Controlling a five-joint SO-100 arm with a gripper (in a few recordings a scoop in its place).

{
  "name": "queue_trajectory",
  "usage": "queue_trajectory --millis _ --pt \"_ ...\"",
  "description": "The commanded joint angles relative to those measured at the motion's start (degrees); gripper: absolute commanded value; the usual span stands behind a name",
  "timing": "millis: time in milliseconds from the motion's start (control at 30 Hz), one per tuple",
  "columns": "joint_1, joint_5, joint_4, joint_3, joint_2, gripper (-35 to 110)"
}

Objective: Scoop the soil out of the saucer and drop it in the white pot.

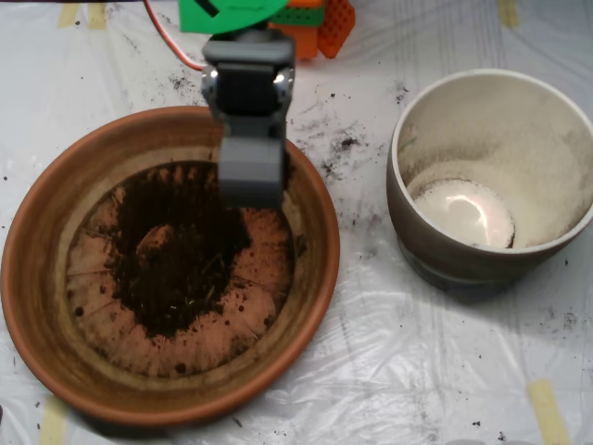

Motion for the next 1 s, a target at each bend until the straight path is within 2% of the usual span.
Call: queue_trajectory --millis 0,567,767,967 --pt "-5.01 -1.58 1.41 -1.32 6.42 -1" --pt "-29.0 -8.79 5.8 -9.67 10.99 -1" --pt "-33.93 -8.88 5.62 -10.46 9.93 -1" --pt "-33.57 -9.76 -0.18 -5.54 5.01 -1"
